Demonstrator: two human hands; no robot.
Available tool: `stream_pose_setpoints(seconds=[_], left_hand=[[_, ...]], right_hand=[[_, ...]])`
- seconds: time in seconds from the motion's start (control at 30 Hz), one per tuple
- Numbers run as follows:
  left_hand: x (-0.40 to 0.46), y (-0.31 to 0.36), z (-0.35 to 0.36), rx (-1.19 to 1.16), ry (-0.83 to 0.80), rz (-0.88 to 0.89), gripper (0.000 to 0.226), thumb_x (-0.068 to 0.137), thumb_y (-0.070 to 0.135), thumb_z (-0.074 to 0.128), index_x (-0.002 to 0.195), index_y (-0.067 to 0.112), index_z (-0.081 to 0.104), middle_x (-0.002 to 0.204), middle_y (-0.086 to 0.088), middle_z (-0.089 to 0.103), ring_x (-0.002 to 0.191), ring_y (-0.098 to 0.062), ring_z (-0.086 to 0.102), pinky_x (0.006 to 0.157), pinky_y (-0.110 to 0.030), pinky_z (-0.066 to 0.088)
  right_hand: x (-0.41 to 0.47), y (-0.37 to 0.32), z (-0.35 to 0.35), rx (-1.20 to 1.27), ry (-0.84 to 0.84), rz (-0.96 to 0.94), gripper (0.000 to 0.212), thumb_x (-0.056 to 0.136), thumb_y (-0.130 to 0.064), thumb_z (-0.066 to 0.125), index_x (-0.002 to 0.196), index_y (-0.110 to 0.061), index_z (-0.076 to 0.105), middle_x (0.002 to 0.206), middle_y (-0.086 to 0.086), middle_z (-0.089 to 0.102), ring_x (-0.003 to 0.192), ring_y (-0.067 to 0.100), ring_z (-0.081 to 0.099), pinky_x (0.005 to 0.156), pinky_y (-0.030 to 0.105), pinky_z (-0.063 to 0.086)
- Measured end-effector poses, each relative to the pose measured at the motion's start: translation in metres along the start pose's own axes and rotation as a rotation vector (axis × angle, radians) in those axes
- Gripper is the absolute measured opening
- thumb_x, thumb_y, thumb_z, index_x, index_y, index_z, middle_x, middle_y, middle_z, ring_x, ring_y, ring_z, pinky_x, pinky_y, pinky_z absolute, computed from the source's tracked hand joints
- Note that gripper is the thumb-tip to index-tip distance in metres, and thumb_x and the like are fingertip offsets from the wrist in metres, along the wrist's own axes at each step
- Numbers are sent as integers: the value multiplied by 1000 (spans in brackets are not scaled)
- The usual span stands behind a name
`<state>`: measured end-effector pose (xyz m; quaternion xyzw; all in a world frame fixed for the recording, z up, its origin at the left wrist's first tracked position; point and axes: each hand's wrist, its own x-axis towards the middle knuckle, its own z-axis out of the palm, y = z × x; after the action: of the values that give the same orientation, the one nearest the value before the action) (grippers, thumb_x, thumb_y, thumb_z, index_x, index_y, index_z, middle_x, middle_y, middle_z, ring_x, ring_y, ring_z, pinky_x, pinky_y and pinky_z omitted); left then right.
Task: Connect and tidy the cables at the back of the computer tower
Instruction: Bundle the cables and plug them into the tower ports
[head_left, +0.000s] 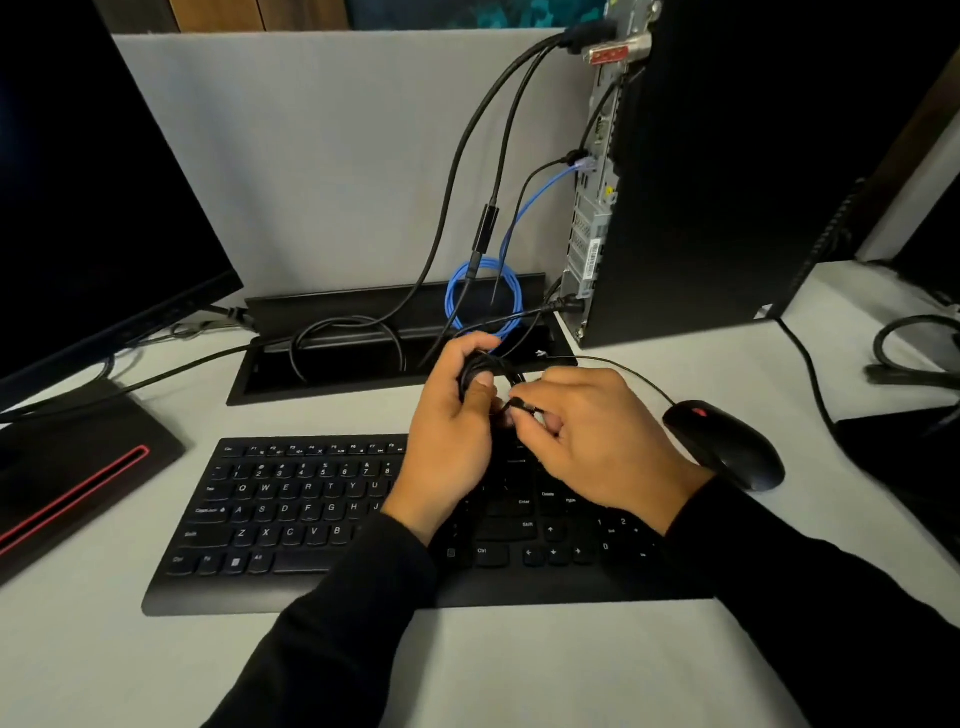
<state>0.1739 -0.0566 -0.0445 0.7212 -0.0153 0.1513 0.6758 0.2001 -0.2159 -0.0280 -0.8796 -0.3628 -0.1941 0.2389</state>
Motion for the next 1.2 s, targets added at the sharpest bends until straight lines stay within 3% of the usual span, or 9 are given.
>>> stream_pose_setpoints(seconds=[0.1, 0.3, 0.43, 0.6, 0.67, 0.8, 0.9, 1.0, 1.2], left_hand=[[-2, -7, 4, 172, -4, 71, 36, 105, 6, 43, 124, 30, 60, 119, 5, 65, 116, -13, 60, 101, -37, 49], [-4, -4, 6, -84, -34, 13, 58, 106, 6, 46, 148, 46, 44, 144, -9, 58, 135, -28, 55, 110, -47, 48], [-10, -3, 16, -164, 51, -62, 76, 99, 4, 58, 149, 53, 28, 131, -7, 63, 124, -23, 63, 104, -40, 53], [-8, -10, 26, -339, 206, -343, 40, 83, 8, 77, 120, 8, 64, 117, -17, 69, 101, -33, 71, 94, -48, 56], [-7, -9, 22, -397, 135, -313, 9, 91, 3, 71, 100, 0, 73, 97, -22, 70, 92, -35, 67, 92, -47, 54], [-6, -3, 14, -324, 59, -176, 20, 99, 4, 62, 93, 13, 78, 82, -11, 72, 76, -20, 65, 72, -35, 57], [-7, 0, 13, -251, 46, -143, 21, 100, 11, 62, 86, 17, 77, 75, -7, 67, 70, -16, 65, 70, -39, 57], [-8, 1, 11, -189, -71, -123, 23, 103, 10, 57, 89, 16, 74, 74, -6, 68, 71, -17, 67, 65, -34, 56], [-3, -1, 8, -18, -156, -56, 20, 106, 11, 51, 99, 15, 69, 65, 0, 61, 62, -13, 58, 63, -33, 50]], right_hand=[[0, 2, 7, 80, 2, 46, 16, 96, -27, 67, 89, -15, 75, 76, -5, 50, 68, 12, 49, 63, 38, 49], [-7, 5, 11, 164, 53, 168, 29, 95, -31, 72, 124, -30, 74, 127, 3, 62, 107, 19, 62, 91, 35, 55], [-9, 0, 18, 46, 244, 156, 30, 95, -29, 66, 120, -17, 77, 107, 5, 69, 75, 13, 65, 70, 34, 61], [-13, 4, 25, 28, 303, 155, 32, 89, -10, 77, 121, -12, 76, 101, 6, 55, 74, 1, 40, 70, 11, 40], [-12, 5, 21, 144, 253, 112, 36, 89, -12, 76, 125, -14, 74, 104, 2, 54, 81, 2, 47, 75, 9, 44], [-14, 8, 7, 458, 98, 45, 42, 85, -29, 72, 126, -19, 73, 134, 3, 56, 118, 12, 59, 102, 24, 48], [-8, 7, -2, 769, 211, 162, 16, 86, -17, 69, 102, -15, 69, 136, 6, 59, 117, 20, 63, 97, 34, 52], [-1, 16, -10, 1060, 97, 348, 33, 87, -5, 57, 118, -16, 61, 136, 5, 61, 108, 25, 68, 89, 38, 57], [0, 32, -10, 792, -32, 302, 15, 101, -5, 60, 100, -12, 73, 83, -2, 69, 77, 12, 63, 74, 30, 52]])
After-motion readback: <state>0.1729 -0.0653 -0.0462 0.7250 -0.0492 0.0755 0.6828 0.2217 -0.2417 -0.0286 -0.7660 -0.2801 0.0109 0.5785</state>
